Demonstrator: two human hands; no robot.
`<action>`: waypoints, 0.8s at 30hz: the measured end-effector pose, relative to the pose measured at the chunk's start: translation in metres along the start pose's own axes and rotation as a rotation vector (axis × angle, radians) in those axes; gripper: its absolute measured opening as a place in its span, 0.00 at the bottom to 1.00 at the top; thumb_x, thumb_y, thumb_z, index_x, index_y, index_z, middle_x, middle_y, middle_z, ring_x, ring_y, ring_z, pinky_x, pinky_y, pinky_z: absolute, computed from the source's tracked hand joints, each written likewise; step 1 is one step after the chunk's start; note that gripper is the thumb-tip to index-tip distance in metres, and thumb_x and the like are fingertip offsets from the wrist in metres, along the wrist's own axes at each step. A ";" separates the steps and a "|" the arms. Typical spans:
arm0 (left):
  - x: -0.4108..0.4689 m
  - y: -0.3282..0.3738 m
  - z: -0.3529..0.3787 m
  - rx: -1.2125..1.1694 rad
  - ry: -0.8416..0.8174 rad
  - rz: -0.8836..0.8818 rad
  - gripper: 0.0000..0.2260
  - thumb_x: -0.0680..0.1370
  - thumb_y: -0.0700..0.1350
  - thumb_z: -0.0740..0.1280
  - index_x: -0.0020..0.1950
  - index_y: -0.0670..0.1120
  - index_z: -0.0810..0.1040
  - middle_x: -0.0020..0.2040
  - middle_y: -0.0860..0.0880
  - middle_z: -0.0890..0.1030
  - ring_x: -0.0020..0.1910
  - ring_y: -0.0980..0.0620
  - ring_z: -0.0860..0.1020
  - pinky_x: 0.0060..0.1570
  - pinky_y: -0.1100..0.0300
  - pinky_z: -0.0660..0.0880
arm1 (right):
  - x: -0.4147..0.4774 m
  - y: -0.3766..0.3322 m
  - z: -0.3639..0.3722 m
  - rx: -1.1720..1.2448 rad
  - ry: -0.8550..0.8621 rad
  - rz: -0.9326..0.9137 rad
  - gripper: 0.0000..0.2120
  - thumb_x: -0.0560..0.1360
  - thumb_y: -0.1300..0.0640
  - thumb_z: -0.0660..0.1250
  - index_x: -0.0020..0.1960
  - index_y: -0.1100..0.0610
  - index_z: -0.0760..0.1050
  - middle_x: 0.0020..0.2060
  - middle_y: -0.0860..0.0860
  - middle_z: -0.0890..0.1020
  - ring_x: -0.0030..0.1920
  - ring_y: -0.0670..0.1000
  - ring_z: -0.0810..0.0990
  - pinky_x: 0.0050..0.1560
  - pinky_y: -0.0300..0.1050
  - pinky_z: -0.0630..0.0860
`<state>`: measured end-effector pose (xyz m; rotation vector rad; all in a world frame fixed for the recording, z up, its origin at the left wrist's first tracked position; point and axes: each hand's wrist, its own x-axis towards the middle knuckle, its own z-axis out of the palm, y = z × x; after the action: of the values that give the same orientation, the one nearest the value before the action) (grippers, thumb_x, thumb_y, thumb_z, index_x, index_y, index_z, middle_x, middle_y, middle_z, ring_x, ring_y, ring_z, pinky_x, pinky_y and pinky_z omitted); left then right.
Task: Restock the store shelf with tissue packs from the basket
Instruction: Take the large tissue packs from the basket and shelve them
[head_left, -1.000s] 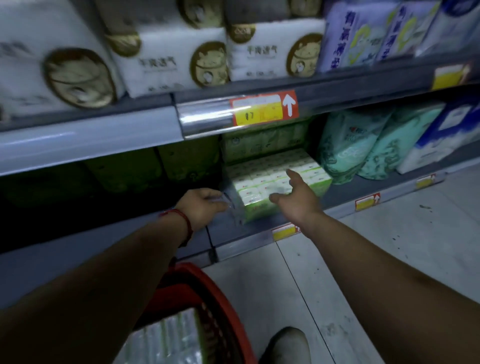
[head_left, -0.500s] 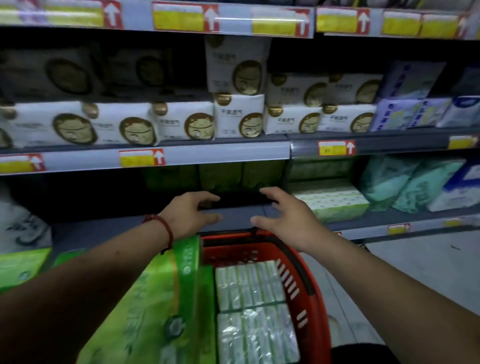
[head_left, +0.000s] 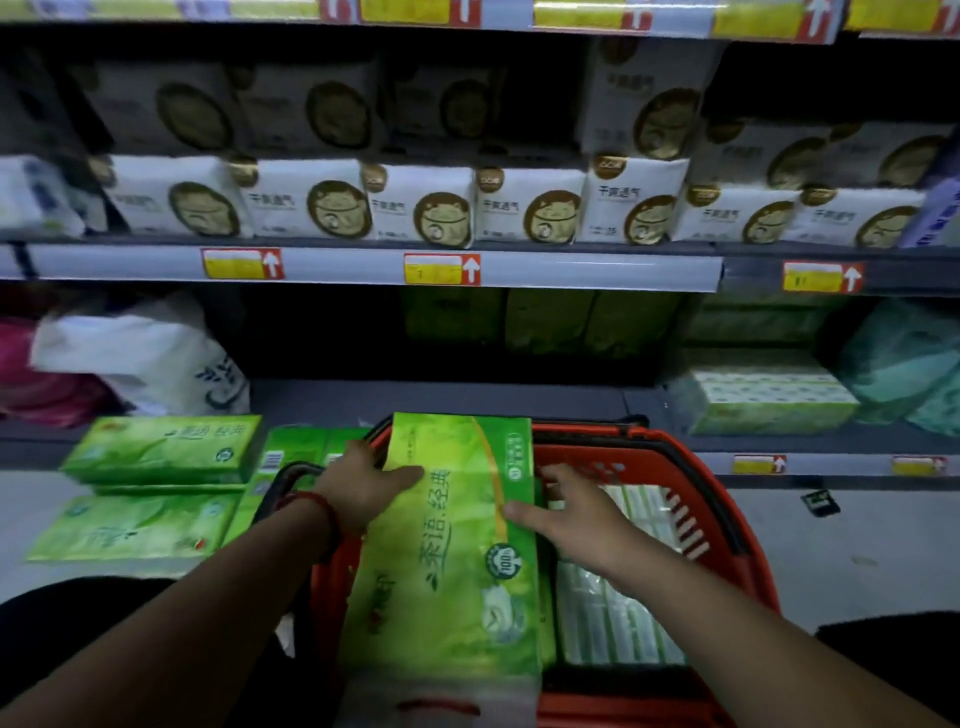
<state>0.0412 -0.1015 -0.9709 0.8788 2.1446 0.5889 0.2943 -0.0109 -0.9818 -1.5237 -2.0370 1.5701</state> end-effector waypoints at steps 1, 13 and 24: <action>0.002 -0.005 0.003 -0.091 -0.070 -0.009 0.24 0.72 0.64 0.74 0.56 0.46 0.83 0.49 0.46 0.87 0.47 0.44 0.85 0.55 0.46 0.81 | 0.001 0.002 0.004 0.049 -0.011 0.035 0.48 0.65 0.30 0.77 0.76 0.51 0.67 0.71 0.48 0.75 0.67 0.52 0.77 0.66 0.50 0.76; -0.002 -0.011 0.021 -0.435 -0.200 -0.023 0.25 0.78 0.65 0.67 0.67 0.51 0.80 0.57 0.51 0.86 0.53 0.49 0.85 0.52 0.54 0.81 | 0.014 0.007 0.036 0.392 -0.019 0.105 0.58 0.58 0.21 0.71 0.81 0.42 0.58 0.78 0.47 0.68 0.75 0.55 0.70 0.75 0.61 0.66; -0.018 0.016 0.019 -0.770 -0.309 0.072 0.20 0.80 0.60 0.65 0.67 0.50 0.80 0.61 0.45 0.85 0.59 0.42 0.84 0.64 0.43 0.77 | 0.009 -0.005 0.017 0.600 0.051 0.112 0.24 0.75 0.37 0.71 0.66 0.47 0.76 0.55 0.47 0.85 0.53 0.52 0.85 0.51 0.48 0.80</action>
<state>0.0714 -0.1016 -0.9640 0.5592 1.4268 1.1289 0.2762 -0.0146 -0.9890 -1.4247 -1.2876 1.9222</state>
